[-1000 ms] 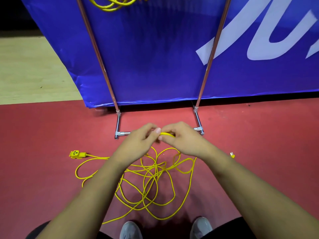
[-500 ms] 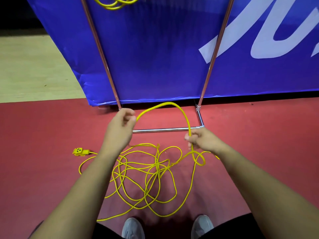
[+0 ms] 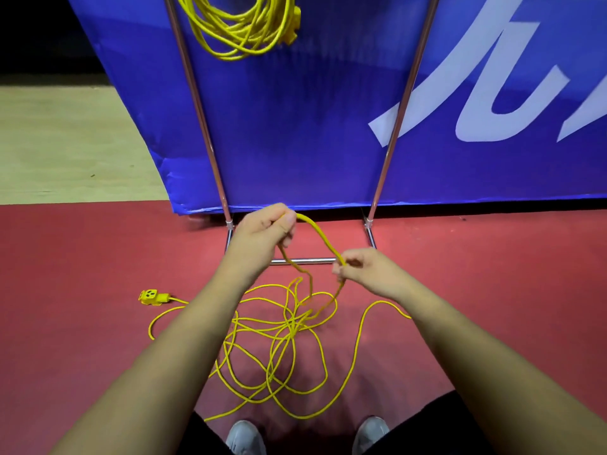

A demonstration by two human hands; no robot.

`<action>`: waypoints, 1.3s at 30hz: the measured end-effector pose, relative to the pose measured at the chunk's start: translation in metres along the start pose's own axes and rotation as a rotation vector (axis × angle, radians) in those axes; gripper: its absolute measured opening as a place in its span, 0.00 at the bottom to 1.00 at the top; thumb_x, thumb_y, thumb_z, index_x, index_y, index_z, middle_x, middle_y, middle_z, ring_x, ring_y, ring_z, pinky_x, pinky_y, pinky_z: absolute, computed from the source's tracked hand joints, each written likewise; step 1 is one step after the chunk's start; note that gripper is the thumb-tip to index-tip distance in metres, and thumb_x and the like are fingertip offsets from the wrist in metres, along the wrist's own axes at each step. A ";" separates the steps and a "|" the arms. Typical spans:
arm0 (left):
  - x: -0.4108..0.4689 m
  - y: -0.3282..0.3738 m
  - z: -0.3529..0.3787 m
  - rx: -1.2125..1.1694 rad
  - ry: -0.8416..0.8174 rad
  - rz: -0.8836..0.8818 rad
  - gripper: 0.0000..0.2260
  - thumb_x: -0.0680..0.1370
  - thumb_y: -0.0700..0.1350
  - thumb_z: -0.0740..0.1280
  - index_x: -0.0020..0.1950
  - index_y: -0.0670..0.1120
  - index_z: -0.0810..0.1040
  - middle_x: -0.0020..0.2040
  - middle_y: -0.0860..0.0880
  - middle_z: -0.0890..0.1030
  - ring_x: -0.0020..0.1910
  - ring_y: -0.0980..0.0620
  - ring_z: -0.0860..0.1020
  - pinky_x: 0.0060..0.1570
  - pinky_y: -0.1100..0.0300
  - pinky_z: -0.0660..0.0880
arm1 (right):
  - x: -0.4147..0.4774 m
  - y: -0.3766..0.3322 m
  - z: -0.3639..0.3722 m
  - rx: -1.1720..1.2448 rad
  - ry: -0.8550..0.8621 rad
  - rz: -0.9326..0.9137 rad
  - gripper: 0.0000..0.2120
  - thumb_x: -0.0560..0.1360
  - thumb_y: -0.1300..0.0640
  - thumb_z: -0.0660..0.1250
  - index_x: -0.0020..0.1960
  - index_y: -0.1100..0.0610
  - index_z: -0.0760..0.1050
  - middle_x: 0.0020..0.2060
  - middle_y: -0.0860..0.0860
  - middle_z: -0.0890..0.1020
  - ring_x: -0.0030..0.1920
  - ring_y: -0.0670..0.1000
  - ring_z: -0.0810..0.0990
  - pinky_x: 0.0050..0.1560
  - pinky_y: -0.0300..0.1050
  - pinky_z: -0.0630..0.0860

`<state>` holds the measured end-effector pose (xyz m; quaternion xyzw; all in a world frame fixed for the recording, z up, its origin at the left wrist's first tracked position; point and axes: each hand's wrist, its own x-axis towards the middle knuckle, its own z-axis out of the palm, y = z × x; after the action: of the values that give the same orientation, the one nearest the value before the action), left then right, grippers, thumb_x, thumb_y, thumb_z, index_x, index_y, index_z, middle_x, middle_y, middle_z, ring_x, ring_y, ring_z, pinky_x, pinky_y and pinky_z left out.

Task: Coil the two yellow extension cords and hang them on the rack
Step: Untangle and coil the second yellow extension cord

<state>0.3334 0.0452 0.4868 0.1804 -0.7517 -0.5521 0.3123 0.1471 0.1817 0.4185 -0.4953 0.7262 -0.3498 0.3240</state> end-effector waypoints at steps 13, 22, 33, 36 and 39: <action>-0.033 0.012 -0.046 0.311 0.361 -0.297 0.12 0.80 0.48 0.60 0.40 0.46 0.76 0.33 0.47 0.79 0.31 0.53 0.76 0.38 0.56 0.71 | -0.025 -0.079 -0.054 0.243 0.546 -0.068 0.09 0.81 0.60 0.59 0.51 0.55 0.78 0.26 0.47 0.71 0.24 0.47 0.71 0.30 0.43 0.69; -0.043 0.070 -0.003 0.116 -0.056 -0.058 0.15 0.80 0.54 0.59 0.64 0.50 0.74 0.59 0.53 0.80 0.58 0.65 0.75 0.58 0.70 0.67 | -0.073 -0.202 -0.049 -0.192 0.127 -0.362 0.05 0.76 0.61 0.67 0.49 0.60 0.81 0.29 0.47 0.80 0.28 0.41 0.69 0.33 0.36 0.66; -0.044 0.071 -0.006 -0.419 0.140 0.004 0.18 0.79 0.44 0.59 0.30 0.49 0.74 0.28 0.49 0.59 0.27 0.53 0.63 0.34 0.58 0.60 | -0.075 -0.022 -0.011 -0.112 -0.041 0.146 0.10 0.72 0.67 0.69 0.37 0.53 0.76 0.34 0.48 0.78 0.36 0.45 0.74 0.45 0.43 0.74; -0.043 0.055 -0.018 -0.378 0.234 -0.042 0.15 0.80 0.46 0.58 0.34 0.47 0.74 0.26 0.53 0.62 0.27 0.52 0.67 0.34 0.59 0.63 | -0.083 0.010 -0.007 0.048 -0.076 0.234 0.09 0.76 0.67 0.66 0.39 0.56 0.75 0.35 0.49 0.78 0.38 0.44 0.76 0.48 0.40 0.73; -0.039 0.021 -0.031 0.129 0.295 -0.197 0.10 0.80 0.48 0.60 0.43 0.46 0.77 0.32 0.52 0.77 0.39 0.47 0.80 0.44 0.54 0.72 | -0.078 -0.007 -0.021 0.319 0.127 0.252 0.06 0.78 0.64 0.65 0.42 0.58 0.75 0.31 0.55 0.77 0.35 0.53 0.79 0.45 0.52 0.78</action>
<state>0.3847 0.0542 0.5018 0.3520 -0.7100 -0.4984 0.3515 0.1573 0.2579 0.4452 -0.3201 0.7367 -0.4476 0.3929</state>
